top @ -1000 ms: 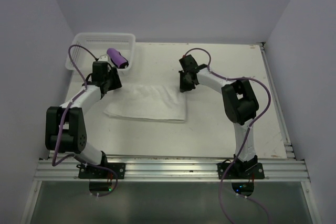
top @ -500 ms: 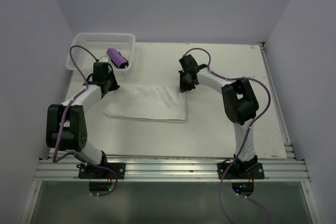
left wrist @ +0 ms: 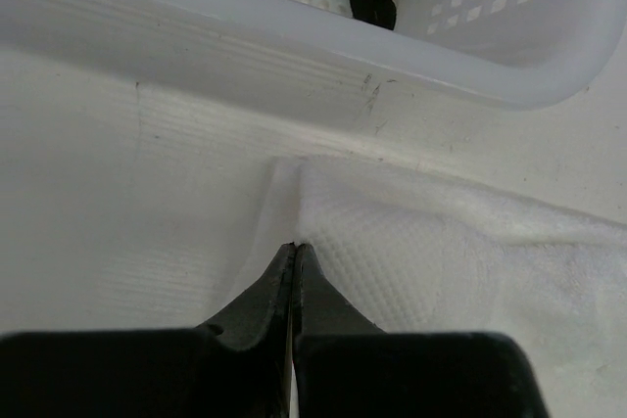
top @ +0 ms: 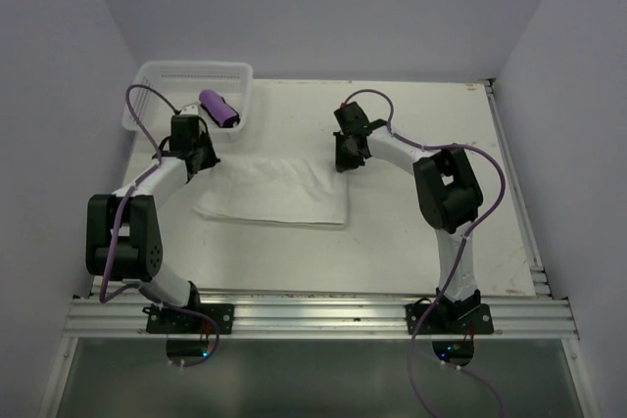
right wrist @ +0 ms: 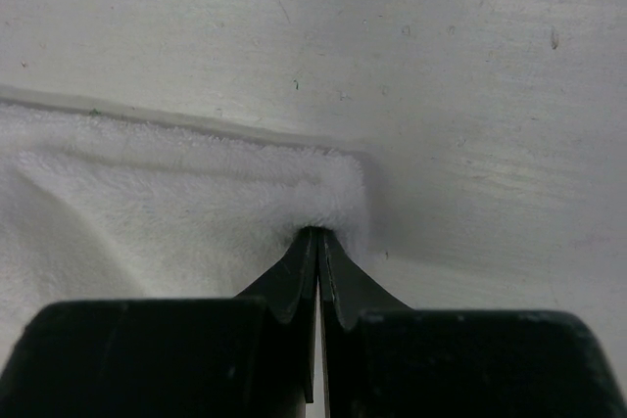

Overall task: Roll the towels
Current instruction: Fold the towel

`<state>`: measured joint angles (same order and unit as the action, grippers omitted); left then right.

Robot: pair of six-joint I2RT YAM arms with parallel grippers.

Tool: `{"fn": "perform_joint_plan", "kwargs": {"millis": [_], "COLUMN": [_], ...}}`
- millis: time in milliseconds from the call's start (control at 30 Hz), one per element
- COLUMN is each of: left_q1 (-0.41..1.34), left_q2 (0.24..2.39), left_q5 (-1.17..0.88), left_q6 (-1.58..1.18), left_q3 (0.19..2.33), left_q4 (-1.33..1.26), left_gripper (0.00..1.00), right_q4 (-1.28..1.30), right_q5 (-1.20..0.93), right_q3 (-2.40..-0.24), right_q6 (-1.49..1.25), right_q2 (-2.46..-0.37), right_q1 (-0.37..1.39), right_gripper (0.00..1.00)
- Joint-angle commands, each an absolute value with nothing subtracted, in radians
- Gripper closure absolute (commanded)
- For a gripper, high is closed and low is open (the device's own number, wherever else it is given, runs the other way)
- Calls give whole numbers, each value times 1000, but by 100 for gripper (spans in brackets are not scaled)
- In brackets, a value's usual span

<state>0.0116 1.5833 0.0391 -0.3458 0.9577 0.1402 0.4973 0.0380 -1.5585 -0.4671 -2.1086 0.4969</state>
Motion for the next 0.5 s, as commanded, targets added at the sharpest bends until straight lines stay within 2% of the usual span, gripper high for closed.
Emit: {"fn": "perform_joint_plan", "kwargs": {"millis": [0,467], "left_q1": [0,0], "left_q2": [1575,1663], "left_q5": [110,216], "left_q6": [-348,-376], "left_q3": [1000,1038], "left_q4": [133,170], "left_gripper": [100,100], "right_q4": [543,551], "right_q5": [112,121], "right_q3": [-1580,-1575], "right_q6": [-453,-472], "right_q2": [-2141,-2149], "right_q1": [482,469], "right_gripper": [98,98]}}
